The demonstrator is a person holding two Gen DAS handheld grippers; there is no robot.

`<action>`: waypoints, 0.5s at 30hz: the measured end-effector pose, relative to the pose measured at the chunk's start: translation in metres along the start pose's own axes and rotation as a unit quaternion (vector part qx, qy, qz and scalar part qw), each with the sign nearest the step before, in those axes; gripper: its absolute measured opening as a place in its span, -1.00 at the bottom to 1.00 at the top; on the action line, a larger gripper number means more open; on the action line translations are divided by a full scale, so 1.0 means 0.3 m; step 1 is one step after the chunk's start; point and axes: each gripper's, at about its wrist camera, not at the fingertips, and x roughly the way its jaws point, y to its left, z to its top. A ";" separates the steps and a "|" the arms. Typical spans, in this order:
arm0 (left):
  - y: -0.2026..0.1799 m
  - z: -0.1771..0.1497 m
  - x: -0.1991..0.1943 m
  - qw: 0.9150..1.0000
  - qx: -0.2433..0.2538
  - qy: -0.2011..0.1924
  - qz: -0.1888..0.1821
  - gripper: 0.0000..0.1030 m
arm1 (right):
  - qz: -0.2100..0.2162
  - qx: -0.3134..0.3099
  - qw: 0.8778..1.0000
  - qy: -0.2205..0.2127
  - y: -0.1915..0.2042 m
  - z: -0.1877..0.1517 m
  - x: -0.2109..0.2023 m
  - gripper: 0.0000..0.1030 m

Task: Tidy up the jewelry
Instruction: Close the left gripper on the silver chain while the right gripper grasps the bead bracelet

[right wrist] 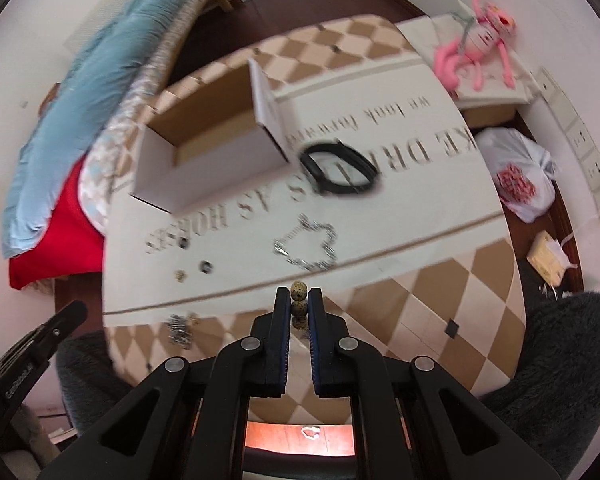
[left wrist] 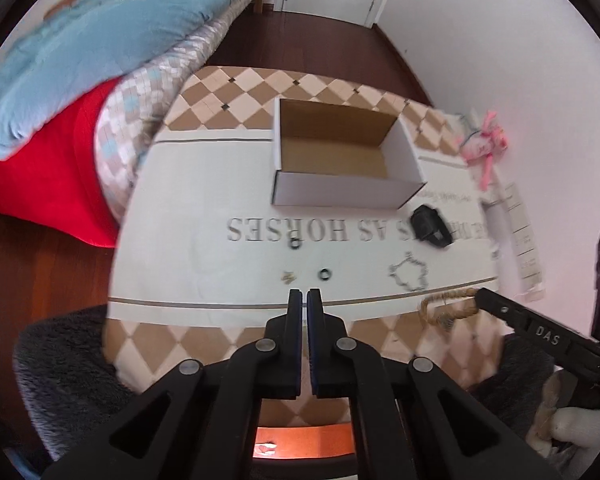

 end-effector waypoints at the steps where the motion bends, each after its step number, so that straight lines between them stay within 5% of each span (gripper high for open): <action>1: 0.026 0.000 0.006 1.000 -0.021 0.005 -0.006 -0.91 | 0.005 0.000 1.000 -0.003 0.005 0.005 -0.012 -0.83; 6: 0.107 -0.033 0.132 0.996 -0.062 0.057 0.004 -0.83 | 0.003 -0.002 1.000 -0.004 0.012 0.000 0.005 -0.83; 8: 0.126 -0.065 0.196 0.995 -0.067 0.077 0.008 -0.55 | -0.001 0.002 1.000 0.005 -0.003 -0.016 0.038 -0.83; 9: 0.130 -0.082 0.221 0.994 -0.068 0.086 0.010 -0.09 | -0.006 0.004 1.000 0.010 -0.011 -0.026 0.056 -0.83; 10: 0.129 -0.094 0.235 0.994 -0.066 0.087 0.005 0.16 | -0.011 0.004 1.000 0.014 -0.020 -0.038 0.071 -0.83; 15: 0.084 -0.148 0.303 0.995 -0.034 0.091 0.023 0.17 | -0.023 0.017 0.999 0.037 -0.067 -0.083 0.137 -0.83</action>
